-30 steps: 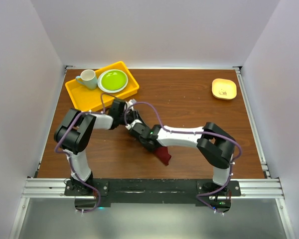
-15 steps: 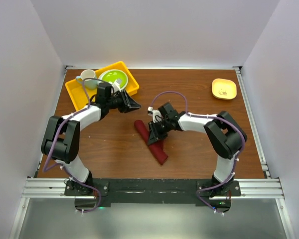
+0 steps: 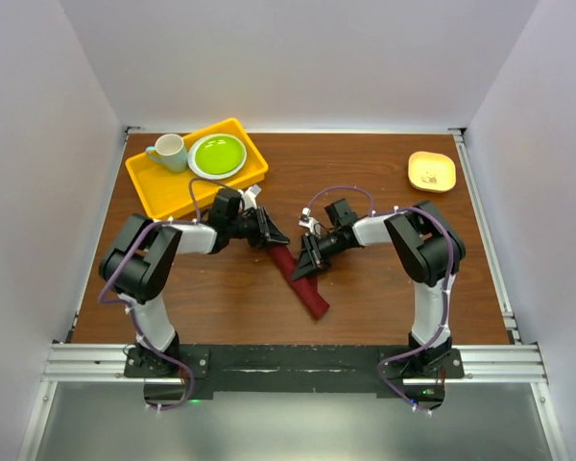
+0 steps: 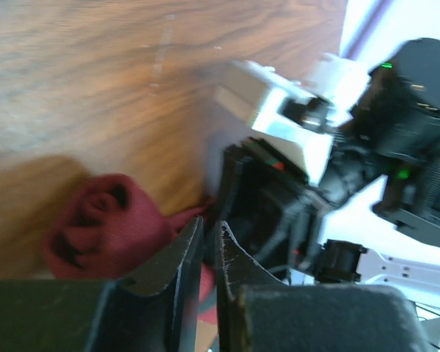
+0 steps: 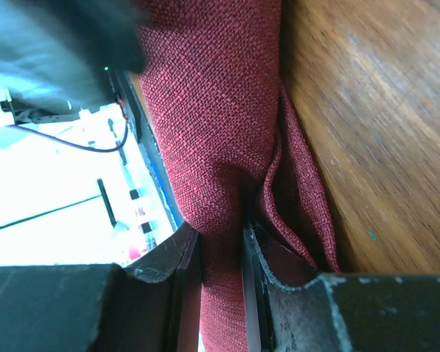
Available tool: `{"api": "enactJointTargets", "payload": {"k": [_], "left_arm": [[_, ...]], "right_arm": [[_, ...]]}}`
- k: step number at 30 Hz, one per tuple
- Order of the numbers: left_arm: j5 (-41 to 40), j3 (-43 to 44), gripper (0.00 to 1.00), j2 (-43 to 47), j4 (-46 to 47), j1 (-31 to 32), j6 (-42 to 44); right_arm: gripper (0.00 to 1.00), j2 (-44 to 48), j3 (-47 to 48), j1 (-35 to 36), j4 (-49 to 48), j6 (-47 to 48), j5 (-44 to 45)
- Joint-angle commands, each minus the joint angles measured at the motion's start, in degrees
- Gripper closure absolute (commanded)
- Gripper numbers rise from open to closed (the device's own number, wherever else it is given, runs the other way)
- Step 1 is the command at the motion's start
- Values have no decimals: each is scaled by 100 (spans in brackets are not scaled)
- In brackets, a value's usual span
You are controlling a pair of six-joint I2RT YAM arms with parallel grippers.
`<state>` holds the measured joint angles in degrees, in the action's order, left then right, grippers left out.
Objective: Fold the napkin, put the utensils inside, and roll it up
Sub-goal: Roll the napkin with the utensil
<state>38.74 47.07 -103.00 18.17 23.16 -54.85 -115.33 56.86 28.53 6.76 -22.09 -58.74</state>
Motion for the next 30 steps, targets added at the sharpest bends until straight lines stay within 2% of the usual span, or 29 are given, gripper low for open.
{"api": "enactJointTargets", "payload": {"k": [1, 5, 9, 15, 19, 27, 30], "left_arm": [[72, -303, 85, -475, 1248, -22, -166], [20, -348, 88, -756, 1540, -31, -176], [-24, -251, 89, -827, 1277, -39, 97], [-25, -330, 90, -871, 1171, -57, 203], [-16, -321, 90, -853, 1075, -66, 238], [2, -189, 90, -827, 793, -101, 396], [2, -154, 90, -827, 696, -110, 449]], "right_arm": [[76, -174, -149, 12, 317, 11, 538], [73, -25, -132, 12, 465, -59, 757], [60, 352, 175, 29, 1132, 81, 1355], [50, 1108, 694, 126, 2178, 336, 1883], [48, 1407, 581, 301, 2575, 486, 2287], [48, 2154, -605, 1092, 2040, -172, 3192], [51, 2426, -886, 1321, 1978, -419, 3895]]}}
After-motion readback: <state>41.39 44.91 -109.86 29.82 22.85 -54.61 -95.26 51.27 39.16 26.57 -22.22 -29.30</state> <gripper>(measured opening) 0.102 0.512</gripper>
